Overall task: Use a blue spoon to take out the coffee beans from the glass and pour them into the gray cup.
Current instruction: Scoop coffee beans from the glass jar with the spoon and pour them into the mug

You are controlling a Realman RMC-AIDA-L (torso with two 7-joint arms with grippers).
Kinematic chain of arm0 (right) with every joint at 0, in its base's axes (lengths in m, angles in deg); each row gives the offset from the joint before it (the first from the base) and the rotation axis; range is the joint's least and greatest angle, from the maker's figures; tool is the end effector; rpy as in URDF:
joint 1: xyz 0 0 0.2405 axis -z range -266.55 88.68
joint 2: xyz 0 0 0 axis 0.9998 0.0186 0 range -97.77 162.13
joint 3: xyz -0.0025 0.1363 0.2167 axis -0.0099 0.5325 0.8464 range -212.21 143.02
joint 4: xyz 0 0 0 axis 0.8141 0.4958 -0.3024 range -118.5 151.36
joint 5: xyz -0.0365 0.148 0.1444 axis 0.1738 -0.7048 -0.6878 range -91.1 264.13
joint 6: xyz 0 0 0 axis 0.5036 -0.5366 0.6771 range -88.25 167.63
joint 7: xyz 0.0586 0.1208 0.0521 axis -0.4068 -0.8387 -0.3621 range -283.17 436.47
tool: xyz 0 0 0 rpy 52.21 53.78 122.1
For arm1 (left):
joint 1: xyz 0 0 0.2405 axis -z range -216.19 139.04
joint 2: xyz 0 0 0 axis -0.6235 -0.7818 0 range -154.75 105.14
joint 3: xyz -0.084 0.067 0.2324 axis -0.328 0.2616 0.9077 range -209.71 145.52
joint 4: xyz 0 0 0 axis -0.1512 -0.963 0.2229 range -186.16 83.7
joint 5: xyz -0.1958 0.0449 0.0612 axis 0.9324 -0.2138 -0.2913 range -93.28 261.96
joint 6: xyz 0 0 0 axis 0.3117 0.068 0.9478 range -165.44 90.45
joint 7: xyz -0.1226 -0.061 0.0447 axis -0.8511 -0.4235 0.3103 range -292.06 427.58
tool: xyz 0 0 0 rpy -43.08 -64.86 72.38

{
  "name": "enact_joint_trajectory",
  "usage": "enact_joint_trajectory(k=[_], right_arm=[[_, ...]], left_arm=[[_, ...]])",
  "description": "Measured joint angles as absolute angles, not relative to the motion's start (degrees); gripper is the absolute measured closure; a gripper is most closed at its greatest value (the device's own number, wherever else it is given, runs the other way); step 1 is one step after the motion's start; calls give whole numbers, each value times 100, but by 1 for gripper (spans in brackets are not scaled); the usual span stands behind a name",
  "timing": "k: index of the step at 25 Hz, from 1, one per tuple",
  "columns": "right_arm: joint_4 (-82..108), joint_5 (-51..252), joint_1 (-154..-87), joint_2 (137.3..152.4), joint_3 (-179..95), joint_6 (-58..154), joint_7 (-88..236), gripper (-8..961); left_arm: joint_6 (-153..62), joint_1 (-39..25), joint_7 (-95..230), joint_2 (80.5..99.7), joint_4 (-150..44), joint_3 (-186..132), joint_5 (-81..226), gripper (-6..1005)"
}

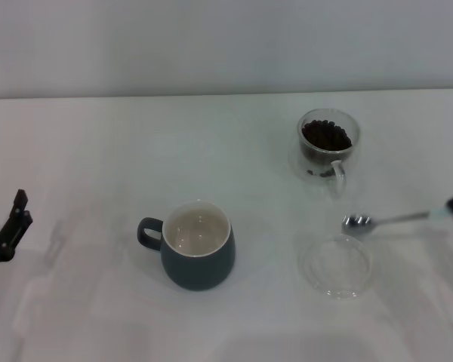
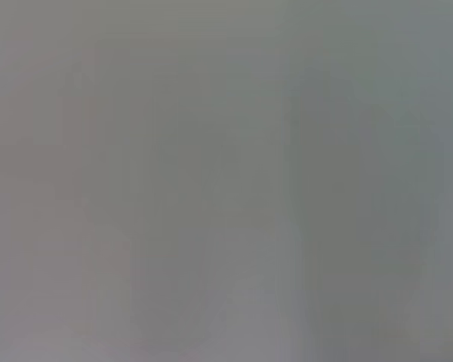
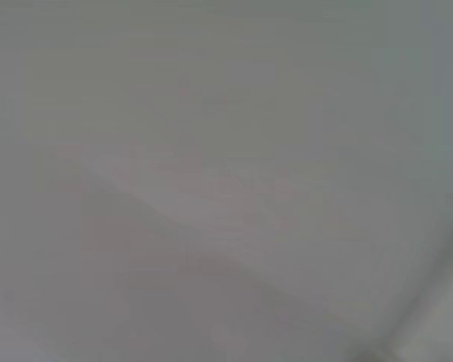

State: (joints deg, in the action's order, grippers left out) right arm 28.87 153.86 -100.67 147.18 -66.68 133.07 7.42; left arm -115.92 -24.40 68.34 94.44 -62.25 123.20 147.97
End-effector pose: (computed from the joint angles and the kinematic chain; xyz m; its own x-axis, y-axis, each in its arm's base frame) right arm 0.3629 0.1960 -0.0116 -0.2263 -0.2130 -0.9505 -0.9428 -0.1972 0.2686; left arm -0.3446 0.2517 -0.0322 0.7852 -0.0734 0.6149 0.5945 -0.1885 -0.7817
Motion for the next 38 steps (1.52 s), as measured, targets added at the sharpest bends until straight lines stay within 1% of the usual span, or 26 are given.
enact_joint_trajectory(k=[3,7,11,13,17,21,25,38], right_arm=[[2226,15394,-10255,14718,-6676,13574,638,805],[1117,15445,-10789,14710,-6894,13621,474,806],[18,15448,-11234,14702,-7434,13027,408,806],[-483,15450,-11344,14707,-7763,12406,385,806],[-1437,15451,-11442,14723,-8489,10797,370,806],[-1731,15449,-11447,14716,-8828,10148,370,806],[-1748,15457,-11410,14704,-9070,9864,373,806],[-1694,15676,-11415,14742,-9379,9404,417,806]], left_arm=[[-11531,-2393,6830,9451,-6225,12320,14798,133],[-11528,-2397,6829,9458,-6257,12320,14827,133],[-11526,-2406,6787,9465,-6275,12306,14835,133],[-11524,-2414,6729,9467,-6277,12292,14839,133],[-11522,-2417,6621,9466,-6277,12276,14852,134],[-11416,-2397,6617,9465,-6244,12268,14941,134],[-11302,-2363,6602,9464,-6239,12268,14964,134],[-11274,-2293,6555,9464,-6230,12283,15003,133]])
